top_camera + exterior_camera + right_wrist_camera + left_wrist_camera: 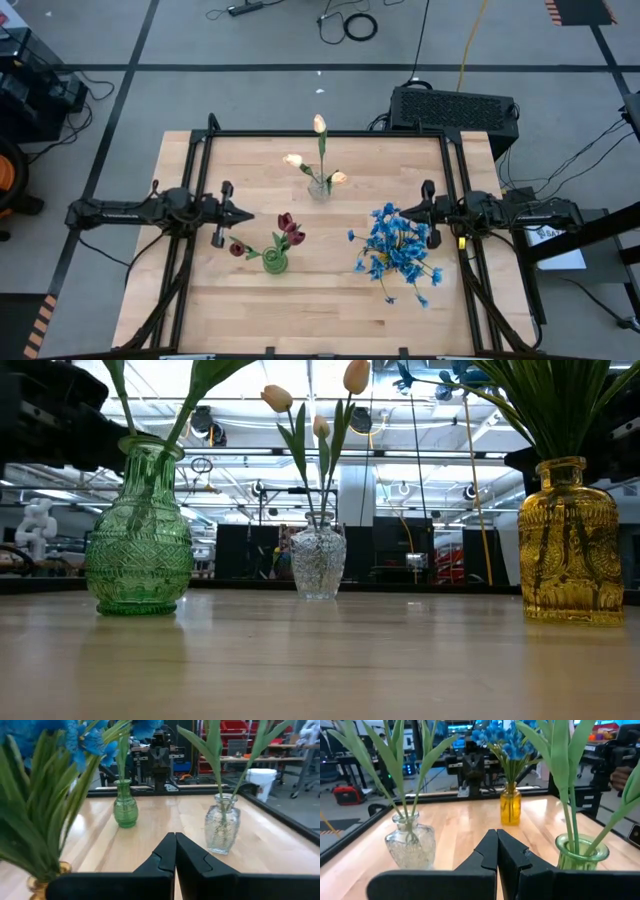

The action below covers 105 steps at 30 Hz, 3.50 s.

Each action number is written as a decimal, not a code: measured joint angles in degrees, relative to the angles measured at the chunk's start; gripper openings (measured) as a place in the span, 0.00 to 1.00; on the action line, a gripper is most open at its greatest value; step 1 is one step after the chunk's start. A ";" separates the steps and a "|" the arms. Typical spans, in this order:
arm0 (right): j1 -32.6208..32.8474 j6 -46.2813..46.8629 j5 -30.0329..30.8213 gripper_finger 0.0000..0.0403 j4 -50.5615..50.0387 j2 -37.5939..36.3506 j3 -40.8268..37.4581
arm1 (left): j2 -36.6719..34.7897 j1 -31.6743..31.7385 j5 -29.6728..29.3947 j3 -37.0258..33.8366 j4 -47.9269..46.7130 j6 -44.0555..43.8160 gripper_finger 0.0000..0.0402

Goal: Sort flowers into vase by color
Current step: Return to Home Position

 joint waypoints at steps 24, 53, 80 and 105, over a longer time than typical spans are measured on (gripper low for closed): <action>0.00 -1.16 1.16 0.00 0.28 -1.55 0.00 | -9.16 0.00 -6.55 -0.02 -8.69 -1.13 0.00; 0.00 -1.16 1.07 0.00 0.24 -1.55 0.00 | -9.16 -0.04 -6.00 -0.04 -8.61 -4.54 0.00; 0.00 -1.16 1.07 0.00 0.24 -1.55 0.00 | -9.16 -0.04 -5.96 -0.04 -8.45 -4.56 0.00; 0.00 -1.16 1.09 0.00 0.23 -1.54 0.00 | -9.16 -0.04 -5.98 -0.04 -8.41 -4.58 0.00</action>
